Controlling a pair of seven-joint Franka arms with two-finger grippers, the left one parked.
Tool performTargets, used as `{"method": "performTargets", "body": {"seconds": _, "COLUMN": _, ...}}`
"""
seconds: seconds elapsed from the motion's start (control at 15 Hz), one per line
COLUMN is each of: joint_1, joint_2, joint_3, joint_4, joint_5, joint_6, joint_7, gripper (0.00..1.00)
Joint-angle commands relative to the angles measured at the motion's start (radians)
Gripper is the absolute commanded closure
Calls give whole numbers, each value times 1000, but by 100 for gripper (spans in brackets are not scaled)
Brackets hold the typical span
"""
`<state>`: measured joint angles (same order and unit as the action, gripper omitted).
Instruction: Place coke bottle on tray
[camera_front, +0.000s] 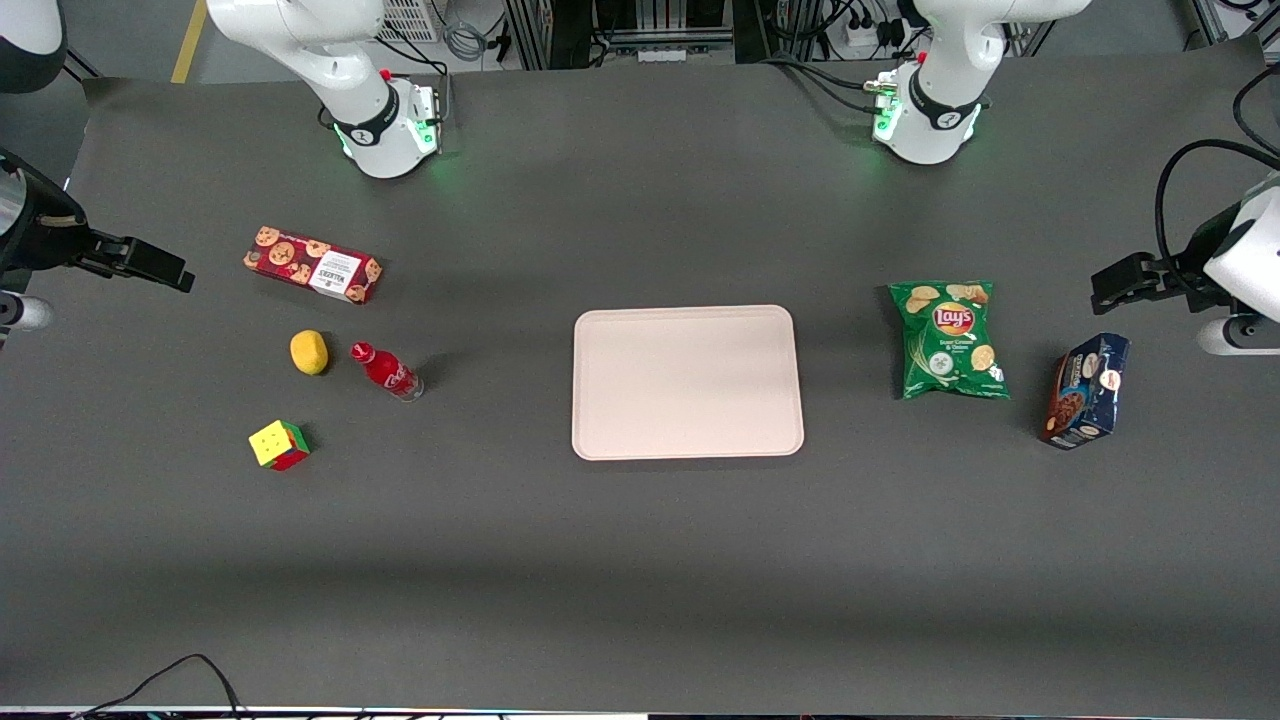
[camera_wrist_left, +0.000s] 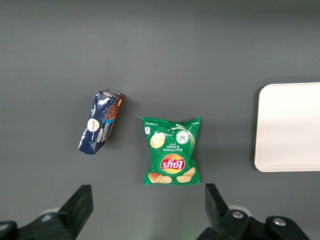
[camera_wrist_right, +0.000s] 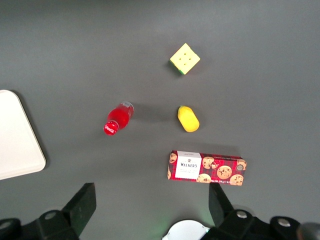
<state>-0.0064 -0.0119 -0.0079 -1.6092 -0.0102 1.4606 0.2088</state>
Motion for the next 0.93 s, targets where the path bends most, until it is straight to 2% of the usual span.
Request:
{"method": "performTargets", "body": {"seconds": 0.0, "joint_1": 26, "joint_2": 9, "joint_3": 0, "joint_4": -20, "joint_5": 22, "joint_6": -16, "joint_7": -22, "gripper": 0}}
{"method": "performTargets", "body": {"seconds": 0.33, "joint_1": 144, "joint_2": 10, "joint_3": -4, "joint_4": -100, "joint_5": 35, "joint_6": 58, "joint_7": -22, "gripper": 0}}
{"method": "performTargets", "body": {"seconds": 0.67, "joint_1": 183, "joint_2": 3, "joint_3": -10, "joint_4": -271, "joint_5": 32, "joint_6": 332, "joint_7": -41, "gripper": 0}}
{"method": "performTargets", "body": {"seconds": 0.87, "joint_1": 181, "joint_2": 39, "joint_3": -10, "joint_4": -330, "joint_5": 33, "joint_6": 492, "joint_7": -176, "gripper": 0}}
